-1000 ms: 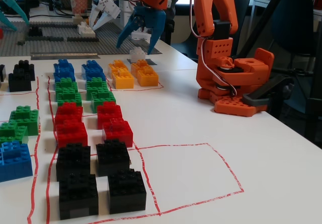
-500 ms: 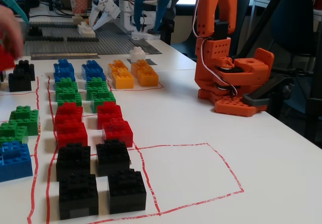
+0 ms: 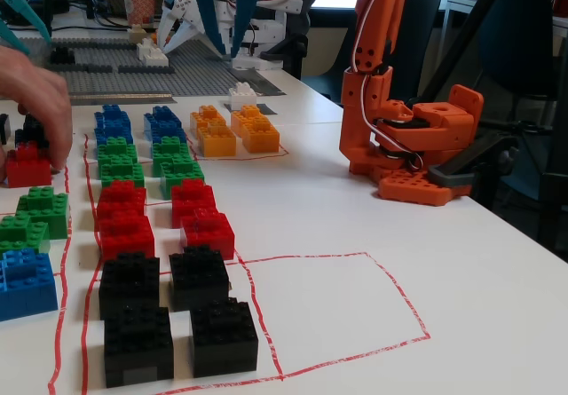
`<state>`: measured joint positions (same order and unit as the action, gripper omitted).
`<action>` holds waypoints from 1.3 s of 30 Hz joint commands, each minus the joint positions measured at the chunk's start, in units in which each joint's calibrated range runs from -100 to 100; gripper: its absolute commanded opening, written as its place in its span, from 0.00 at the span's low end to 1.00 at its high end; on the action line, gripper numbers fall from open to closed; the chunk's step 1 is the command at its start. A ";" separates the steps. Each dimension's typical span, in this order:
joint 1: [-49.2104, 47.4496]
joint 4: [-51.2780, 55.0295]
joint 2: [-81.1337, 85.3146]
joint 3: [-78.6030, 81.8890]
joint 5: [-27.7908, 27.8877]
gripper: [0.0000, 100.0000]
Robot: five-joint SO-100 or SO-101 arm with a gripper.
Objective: Grab the block and put it in the grey marker
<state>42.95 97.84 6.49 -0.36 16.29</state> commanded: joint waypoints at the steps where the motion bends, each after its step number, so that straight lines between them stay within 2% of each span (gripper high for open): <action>1: -6.92 1.35 8.45 -0.96 -3.96 0.02; 20: -30.88 0.78 6.21 5.67 -18.66 0.00; 29: -40.28 -3.79 3.44 7.85 -24.81 0.00; 39: -45.44 -9.83 1.98 12.21 -28.03 0.00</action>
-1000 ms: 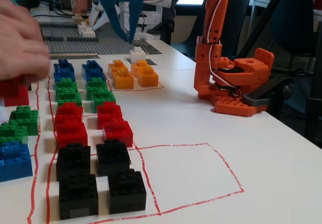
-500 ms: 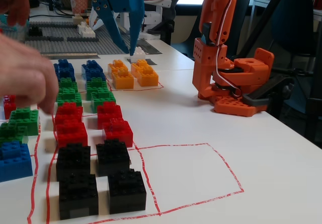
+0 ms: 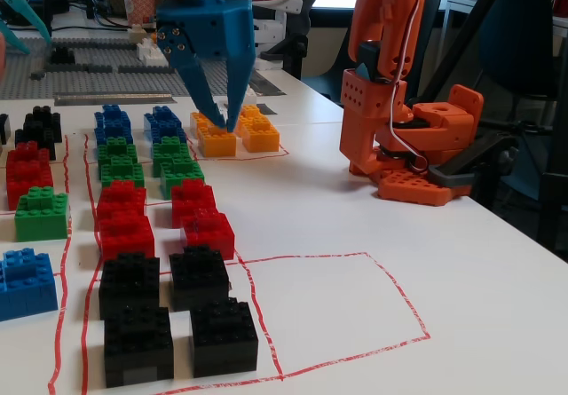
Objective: Grab the block and put it in the grey marker
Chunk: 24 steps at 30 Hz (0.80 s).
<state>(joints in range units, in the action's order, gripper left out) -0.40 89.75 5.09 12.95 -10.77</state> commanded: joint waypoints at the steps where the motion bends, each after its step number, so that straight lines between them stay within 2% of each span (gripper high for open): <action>1: -2.68 -2.23 3.54 -0.56 -1.03 0.00; 24: -2.93 -2.64 1.21 0.90 -0.88 0.00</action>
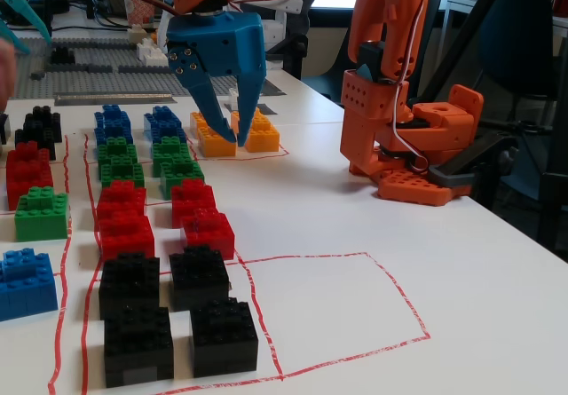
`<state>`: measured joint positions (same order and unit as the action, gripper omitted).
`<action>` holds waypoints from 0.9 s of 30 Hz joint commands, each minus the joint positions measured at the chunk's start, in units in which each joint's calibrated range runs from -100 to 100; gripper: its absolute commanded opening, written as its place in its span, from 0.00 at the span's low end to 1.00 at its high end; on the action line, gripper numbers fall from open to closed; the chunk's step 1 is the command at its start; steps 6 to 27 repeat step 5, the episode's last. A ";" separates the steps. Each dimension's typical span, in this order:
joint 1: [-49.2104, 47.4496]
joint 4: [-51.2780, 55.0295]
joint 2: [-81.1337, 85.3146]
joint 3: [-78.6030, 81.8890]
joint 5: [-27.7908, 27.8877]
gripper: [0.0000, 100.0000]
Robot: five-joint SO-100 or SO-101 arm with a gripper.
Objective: Grab the block and put it in the grey marker
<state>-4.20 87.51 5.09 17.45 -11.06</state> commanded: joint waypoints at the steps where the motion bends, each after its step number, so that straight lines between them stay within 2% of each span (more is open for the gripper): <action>1: 0.87 -0.40 1.04 -3.78 -0.59 0.00; 27: 0.87 -0.32 0.78 -4.33 -0.59 0.00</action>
